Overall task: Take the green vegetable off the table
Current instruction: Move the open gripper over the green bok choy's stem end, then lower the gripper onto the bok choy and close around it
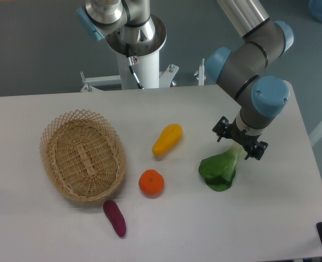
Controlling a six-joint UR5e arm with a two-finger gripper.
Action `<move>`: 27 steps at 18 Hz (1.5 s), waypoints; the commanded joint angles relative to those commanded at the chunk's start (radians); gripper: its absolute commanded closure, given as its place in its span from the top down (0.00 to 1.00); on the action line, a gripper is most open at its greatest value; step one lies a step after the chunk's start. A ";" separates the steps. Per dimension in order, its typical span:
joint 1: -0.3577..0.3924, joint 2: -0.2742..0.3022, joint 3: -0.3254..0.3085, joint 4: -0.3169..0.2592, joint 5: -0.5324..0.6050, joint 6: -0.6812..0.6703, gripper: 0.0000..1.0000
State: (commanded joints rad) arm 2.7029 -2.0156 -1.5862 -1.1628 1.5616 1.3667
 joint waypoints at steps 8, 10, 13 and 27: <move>0.000 -0.043 0.022 0.020 0.002 -0.003 1.00; 0.000 -0.052 -0.006 0.023 0.002 -0.001 1.00; 0.000 -0.049 -0.061 0.058 0.000 0.008 1.00; -0.008 -0.086 -0.080 0.118 0.006 -0.003 1.00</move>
State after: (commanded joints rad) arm 2.6952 -2.1016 -1.6658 -1.0446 1.5677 1.3637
